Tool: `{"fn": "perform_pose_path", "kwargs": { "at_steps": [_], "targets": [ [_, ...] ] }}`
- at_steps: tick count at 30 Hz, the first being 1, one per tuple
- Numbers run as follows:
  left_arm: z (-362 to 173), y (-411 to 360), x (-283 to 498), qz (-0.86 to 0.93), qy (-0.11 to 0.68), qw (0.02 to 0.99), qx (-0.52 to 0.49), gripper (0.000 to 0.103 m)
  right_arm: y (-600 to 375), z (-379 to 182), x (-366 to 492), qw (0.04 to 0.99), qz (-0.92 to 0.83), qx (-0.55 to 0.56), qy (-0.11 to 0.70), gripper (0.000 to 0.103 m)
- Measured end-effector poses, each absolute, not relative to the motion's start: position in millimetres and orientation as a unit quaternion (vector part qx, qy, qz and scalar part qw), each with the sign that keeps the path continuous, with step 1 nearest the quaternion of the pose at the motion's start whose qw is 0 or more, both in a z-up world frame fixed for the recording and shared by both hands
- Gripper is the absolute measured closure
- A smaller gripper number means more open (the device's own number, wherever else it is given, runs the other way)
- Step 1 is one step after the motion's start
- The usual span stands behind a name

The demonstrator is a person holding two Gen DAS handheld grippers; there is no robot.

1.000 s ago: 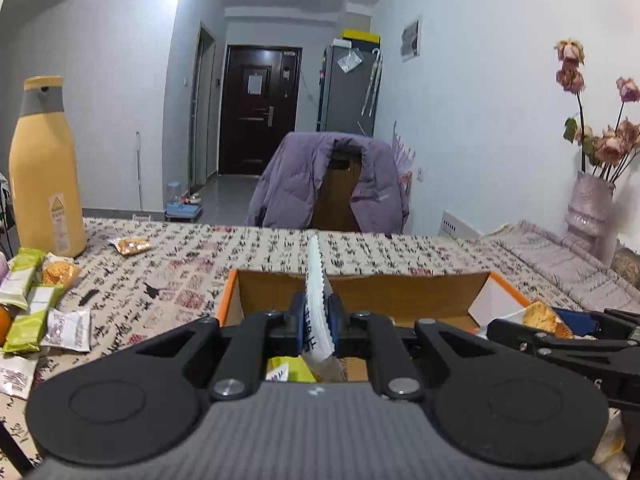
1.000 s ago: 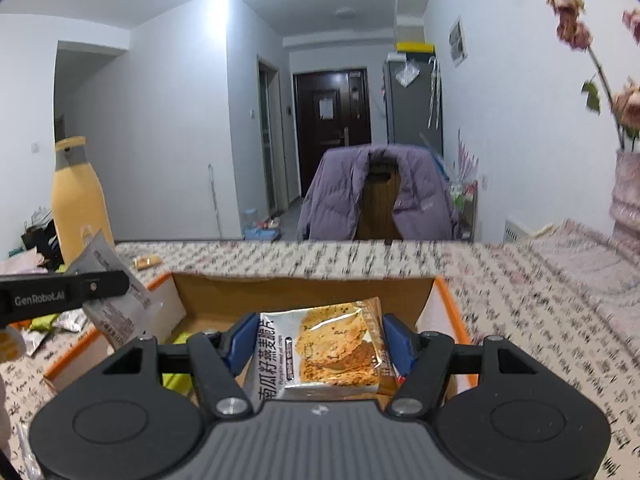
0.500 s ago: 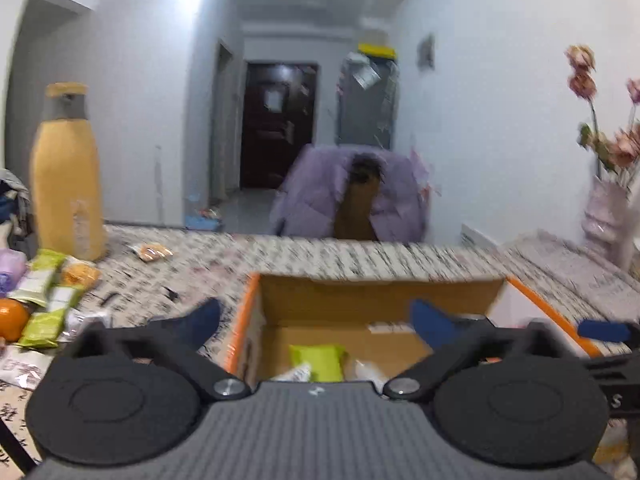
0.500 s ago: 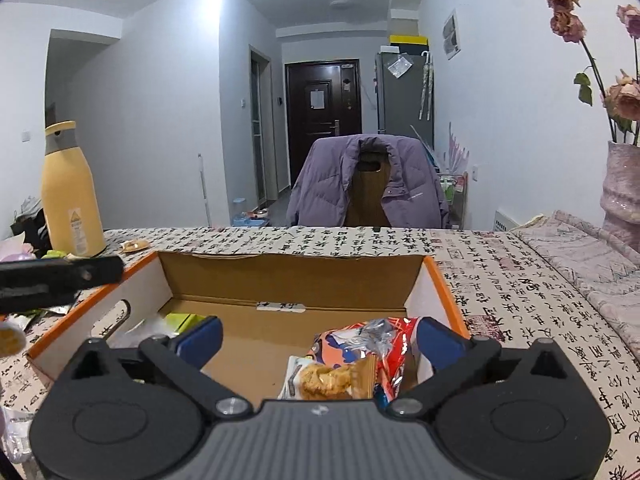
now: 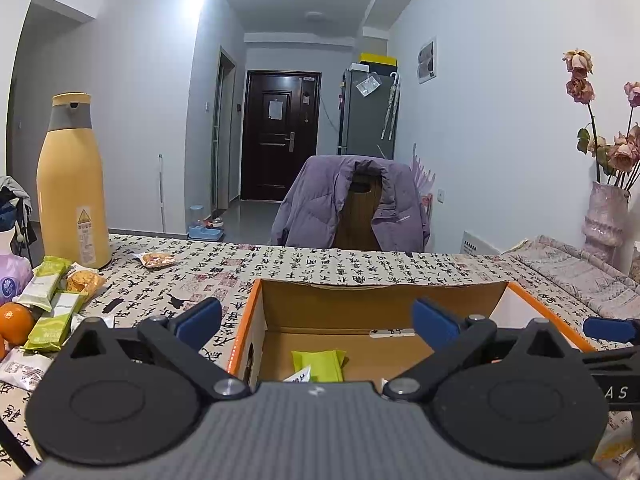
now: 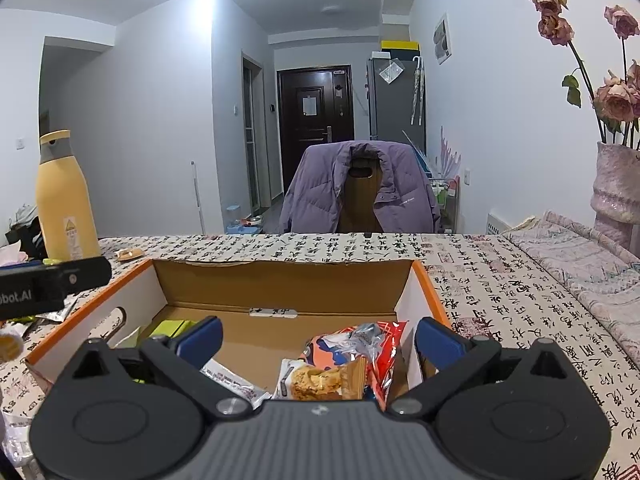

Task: Organize snacks
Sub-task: 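Withdraw both tools from the box back toward the snack pile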

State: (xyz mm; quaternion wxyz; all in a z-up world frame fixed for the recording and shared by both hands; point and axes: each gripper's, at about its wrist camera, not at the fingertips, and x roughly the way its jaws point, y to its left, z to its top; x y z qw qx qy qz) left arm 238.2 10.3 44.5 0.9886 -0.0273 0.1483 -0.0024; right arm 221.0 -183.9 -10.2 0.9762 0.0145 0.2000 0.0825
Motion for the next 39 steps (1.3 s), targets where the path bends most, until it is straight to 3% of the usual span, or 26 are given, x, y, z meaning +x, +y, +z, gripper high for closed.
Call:
{"fn": "perform_pose_path", "kwargs": {
  "at_steps": [24, 39],
  "targets": [
    [76.9, 10.0, 195.7, 0.002, 0.134, 0.990, -0.037, 0.000, -187.6, 23.2, 174.4, 0.982, 0.082, -0.005, 0.170, 0.000],
    [57.4, 16.8, 145.8, -0.003, 0.157, 0.987, -0.027, 0.000, -203.8, 11.4, 123.5, 0.980, 0.073, -0.007, 0.185, 0.000]
  ]
}}
